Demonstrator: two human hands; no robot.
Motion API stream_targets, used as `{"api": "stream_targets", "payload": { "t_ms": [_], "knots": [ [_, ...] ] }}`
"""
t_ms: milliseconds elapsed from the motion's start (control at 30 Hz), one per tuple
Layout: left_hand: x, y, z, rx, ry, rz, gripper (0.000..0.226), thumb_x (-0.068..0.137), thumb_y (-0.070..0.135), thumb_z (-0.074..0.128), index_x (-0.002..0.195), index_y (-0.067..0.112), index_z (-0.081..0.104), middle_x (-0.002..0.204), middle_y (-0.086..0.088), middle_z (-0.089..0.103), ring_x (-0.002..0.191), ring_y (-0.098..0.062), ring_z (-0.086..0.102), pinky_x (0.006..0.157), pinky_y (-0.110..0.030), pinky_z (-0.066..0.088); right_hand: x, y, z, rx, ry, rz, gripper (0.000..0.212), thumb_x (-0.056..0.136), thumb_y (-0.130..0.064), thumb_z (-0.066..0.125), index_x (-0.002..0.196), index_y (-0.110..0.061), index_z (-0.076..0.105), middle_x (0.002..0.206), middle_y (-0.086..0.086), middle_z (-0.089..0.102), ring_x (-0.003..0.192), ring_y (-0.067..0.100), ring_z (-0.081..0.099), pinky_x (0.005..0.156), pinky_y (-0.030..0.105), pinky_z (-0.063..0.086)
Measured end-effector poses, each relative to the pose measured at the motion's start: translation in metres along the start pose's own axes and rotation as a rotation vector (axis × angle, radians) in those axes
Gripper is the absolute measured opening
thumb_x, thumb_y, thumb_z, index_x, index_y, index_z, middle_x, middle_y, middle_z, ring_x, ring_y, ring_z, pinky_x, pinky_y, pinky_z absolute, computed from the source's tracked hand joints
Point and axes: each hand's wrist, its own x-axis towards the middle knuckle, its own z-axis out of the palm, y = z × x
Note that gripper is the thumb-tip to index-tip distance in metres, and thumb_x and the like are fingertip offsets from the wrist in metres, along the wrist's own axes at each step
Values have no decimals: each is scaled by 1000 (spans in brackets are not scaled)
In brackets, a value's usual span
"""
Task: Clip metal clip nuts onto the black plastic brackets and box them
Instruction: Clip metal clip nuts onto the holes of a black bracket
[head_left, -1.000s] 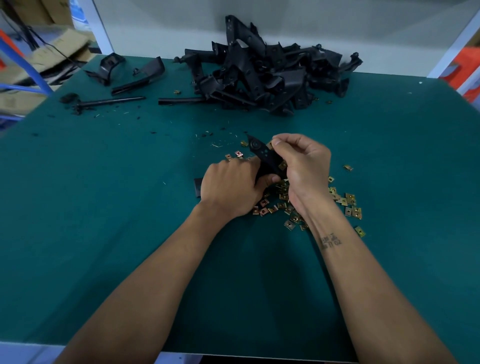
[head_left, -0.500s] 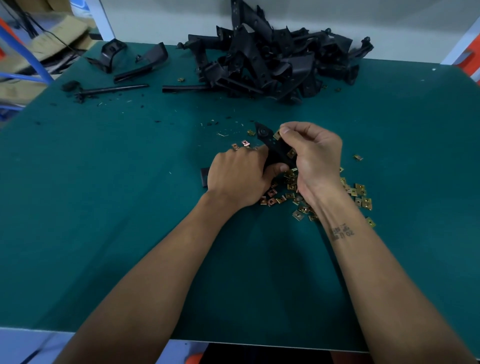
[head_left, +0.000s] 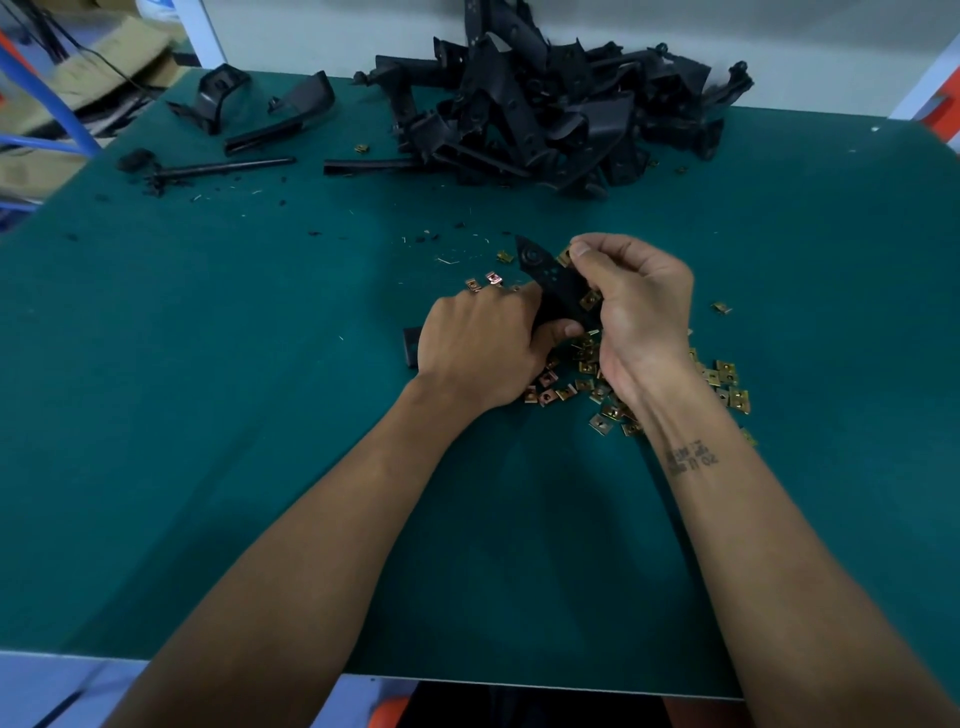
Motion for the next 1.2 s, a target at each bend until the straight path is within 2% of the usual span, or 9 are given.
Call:
{"api": "stream_targets", "payload": {
  "t_ms": [233,400,467,567,767,933,1033,1100,1200],
  "knots": [
    [0,0,0,-4,-5,-5,49,97,71,33,84,24,40,81,-12,67,73,-38,65,58,-36,31,-3,-7,-3,-63,-89,42,13,86,0,75,78,-10,75,74,1,73,74,12,69,69,25,56],
    [-2,1,-1,13,8,9,51,97,71,33,84,23,45,78,-10,67,70,-36,65,56,-35,29,-2,-12,-7,81,-85,170,10,92,1,69,88,-8,73,83,5,70,83,21,63,80,37,53],
    [-3,2,0,21,10,15,53,97,71,32,85,22,49,77,-9,67,69,-36,66,55,-34,30,-1,-14,-11,162,-135,208,14,96,0,63,94,-10,72,86,4,69,78,17,63,79,33,51],
    [-5,3,-1,-1,26,23,51,97,71,31,82,23,40,75,-9,67,66,-36,65,54,-33,29,1,-16,-17,252,-218,207,20,101,-1,54,102,-10,72,90,1,66,76,14,61,69,25,49],
    [-7,3,-3,-20,43,21,51,97,70,30,82,23,43,73,-8,67,63,-36,65,54,-33,29,1,-20,-22,269,-312,175,20,101,-1,48,102,-10,65,91,2,63,80,15,59,74,26,44],
    [-9,6,-5,21,34,7,55,96,69,34,86,19,56,76,-9,69,65,-36,66,53,-33,29,-2,-21,-19,117,-288,153,15,99,3,55,96,-6,67,86,6,63,76,14,58,74,31,49],
    [-8,7,-6,34,24,-10,52,97,67,41,88,18,59,76,-9,69,65,-37,66,54,-33,28,-4,-19,-12,-47,-209,60,15,91,7,67,93,-7,72,81,4,68,80,17,63,84,41,56],
    [-8,8,-7,43,20,-15,53,97,67,40,88,18,58,76,-9,69,65,-37,66,54,-33,27,-5,-18,-9,-76,-169,27,17,86,8,73,89,-8,71,81,3,70,83,18,67,89,42,57],
    [-8,8,-7,46,14,-19,53,97,67,40,88,18,58,76,-9,69,66,-36,66,53,-33,27,-5,-18,-9,-55,-143,42,16,83,8,75,83,-8,71,79,5,71,81,20,69,86,43,59]
  ]
}}
